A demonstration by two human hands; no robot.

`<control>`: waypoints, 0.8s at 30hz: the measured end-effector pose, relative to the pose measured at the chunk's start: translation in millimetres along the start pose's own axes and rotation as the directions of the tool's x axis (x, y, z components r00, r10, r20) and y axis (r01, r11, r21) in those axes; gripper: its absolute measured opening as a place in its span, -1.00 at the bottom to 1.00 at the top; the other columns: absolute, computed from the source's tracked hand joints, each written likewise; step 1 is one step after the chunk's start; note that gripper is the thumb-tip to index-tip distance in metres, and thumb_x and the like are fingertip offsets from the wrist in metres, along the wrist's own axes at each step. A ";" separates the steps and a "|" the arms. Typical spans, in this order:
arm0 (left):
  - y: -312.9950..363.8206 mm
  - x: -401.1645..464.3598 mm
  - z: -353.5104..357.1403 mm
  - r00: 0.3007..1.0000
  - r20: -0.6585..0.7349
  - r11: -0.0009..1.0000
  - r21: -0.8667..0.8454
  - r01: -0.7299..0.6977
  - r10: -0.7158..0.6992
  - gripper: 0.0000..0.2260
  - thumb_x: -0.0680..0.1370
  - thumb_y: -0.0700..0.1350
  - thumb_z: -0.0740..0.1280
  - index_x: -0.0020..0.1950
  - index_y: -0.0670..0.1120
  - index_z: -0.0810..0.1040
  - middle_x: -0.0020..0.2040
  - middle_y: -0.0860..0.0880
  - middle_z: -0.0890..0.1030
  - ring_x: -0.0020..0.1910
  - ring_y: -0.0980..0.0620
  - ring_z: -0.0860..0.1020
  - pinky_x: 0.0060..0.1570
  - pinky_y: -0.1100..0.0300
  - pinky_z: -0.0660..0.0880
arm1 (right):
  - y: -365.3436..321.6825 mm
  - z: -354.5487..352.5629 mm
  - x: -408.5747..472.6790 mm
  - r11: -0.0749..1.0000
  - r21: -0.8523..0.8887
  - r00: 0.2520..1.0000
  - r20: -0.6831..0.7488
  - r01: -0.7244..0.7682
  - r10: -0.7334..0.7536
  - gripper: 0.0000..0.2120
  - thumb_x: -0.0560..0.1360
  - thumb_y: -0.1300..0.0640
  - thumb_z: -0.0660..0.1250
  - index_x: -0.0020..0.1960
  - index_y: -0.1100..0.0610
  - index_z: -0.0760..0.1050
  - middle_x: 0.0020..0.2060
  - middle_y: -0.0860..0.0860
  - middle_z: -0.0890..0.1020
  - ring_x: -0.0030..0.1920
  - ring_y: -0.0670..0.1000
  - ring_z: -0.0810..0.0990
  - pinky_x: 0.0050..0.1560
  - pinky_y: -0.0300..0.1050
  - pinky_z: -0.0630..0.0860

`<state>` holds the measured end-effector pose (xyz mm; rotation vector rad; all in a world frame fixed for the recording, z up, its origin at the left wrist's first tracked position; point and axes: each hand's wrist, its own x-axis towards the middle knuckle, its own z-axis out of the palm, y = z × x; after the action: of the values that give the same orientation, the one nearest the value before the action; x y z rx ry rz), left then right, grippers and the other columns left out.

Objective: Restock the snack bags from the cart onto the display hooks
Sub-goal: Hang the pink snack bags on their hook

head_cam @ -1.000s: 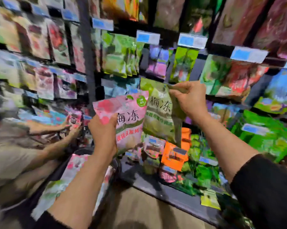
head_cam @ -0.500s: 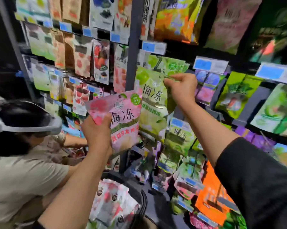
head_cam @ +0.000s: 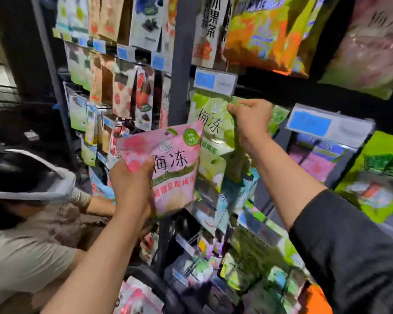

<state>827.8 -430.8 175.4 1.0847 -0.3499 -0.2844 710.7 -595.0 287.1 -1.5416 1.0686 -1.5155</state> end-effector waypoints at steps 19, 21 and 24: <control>-10.3 16.0 23.3 0.989 0.126 0.996 -0.045 0.081 -0.075 -0.72 0.48 -0.34 0.39 -0.32 -0.04 0.45 -0.38 0.02 0.54 -0.24 -0.05 0.52 -0.13 -0.08 0.55 | 12.6 18.1 33.4 0.918 -0.396 0.982 -0.175 -0.001 -0.074 -0.82 0.41 0.17 0.39 0.00 0.08 0.66 -0.01 0.03 0.69 0.03 0.06 0.62 -0.14 -0.22 0.42; -11.0 18.7 22.1 0.983 0.159 0.994 -0.044 0.101 -0.093 -0.75 0.48 -0.34 0.39 -0.29 -0.05 0.47 -0.33 -0.04 0.58 -0.21 -0.08 0.55 -0.08 -0.20 0.58 | 17.9 15.4 39.1 0.884 -0.467 0.981 -0.173 -0.001 -0.090 -0.85 0.40 0.06 0.44 -0.05 0.06 0.63 -0.07 0.03 0.66 -0.03 0.10 0.60 -0.12 -0.14 0.45; -9.0 18.7 21.9 0.973 0.212 0.994 -0.043 0.099 -0.087 -0.77 0.49 -0.36 0.37 -0.27 -0.07 0.48 -0.38 0.03 0.62 -0.31 0.02 0.61 -0.22 -0.03 0.64 | 24.8 8.4 27.9 0.839 -0.544 0.966 -0.218 -0.003 -0.138 -0.69 0.41 -0.01 0.46 0.08 0.09 0.55 0.02 0.05 0.63 0.06 0.11 0.56 -0.05 -0.10 0.41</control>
<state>835.3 -459.8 179.1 1.0219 -0.4780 -0.4916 716.3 -630.9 275.3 -1.8027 1.7216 -1.5649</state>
